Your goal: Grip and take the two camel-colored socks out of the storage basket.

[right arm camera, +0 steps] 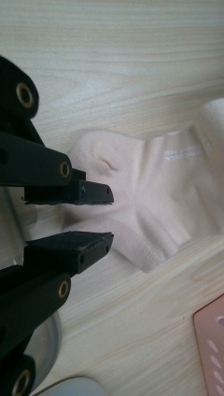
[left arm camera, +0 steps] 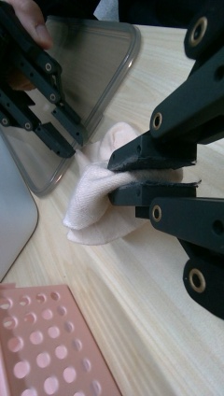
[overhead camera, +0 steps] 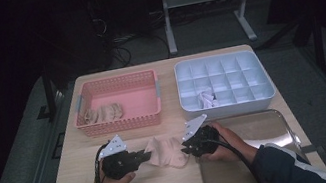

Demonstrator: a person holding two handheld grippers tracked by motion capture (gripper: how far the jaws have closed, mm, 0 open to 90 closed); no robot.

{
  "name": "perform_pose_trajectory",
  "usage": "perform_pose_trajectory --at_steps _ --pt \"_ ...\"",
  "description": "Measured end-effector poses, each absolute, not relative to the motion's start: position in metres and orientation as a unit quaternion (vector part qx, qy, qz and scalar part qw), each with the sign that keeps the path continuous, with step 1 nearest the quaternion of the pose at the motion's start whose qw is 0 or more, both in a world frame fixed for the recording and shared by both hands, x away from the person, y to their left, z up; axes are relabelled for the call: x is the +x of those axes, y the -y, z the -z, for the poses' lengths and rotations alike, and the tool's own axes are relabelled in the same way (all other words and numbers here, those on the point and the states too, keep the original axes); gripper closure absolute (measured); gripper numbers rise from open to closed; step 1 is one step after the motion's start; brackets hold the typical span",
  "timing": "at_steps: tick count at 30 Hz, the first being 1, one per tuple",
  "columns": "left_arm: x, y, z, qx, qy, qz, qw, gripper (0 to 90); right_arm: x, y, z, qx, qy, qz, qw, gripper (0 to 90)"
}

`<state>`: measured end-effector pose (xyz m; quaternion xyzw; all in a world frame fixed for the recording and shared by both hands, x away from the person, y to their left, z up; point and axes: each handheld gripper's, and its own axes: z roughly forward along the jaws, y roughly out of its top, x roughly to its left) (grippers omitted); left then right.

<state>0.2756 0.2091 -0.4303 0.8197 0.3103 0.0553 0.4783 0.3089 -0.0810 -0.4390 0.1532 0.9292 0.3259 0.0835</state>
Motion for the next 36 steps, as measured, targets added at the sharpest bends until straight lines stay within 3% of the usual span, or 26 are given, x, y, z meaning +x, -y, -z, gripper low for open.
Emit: perform_pose_trajectory --at_steps 25,34,36 --pt "0.296 -0.153 0.432 0.851 -0.260 -0.047 0.453 80.0 0.316 0.073 0.456 0.150 -0.933 -0.316 0.082 76.9" --pt "0.299 -0.134 0.437 0.866 -0.259 -0.057 0.424 67.9 0.318 0.080 0.452 0.157 -0.933 -0.313 0.079 77.7" --pt "0.300 -0.133 0.440 0.867 -0.255 -0.055 0.425 68.5 0.319 0.080 0.453 0.161 -0.933 -0.314 0.076 78.1"
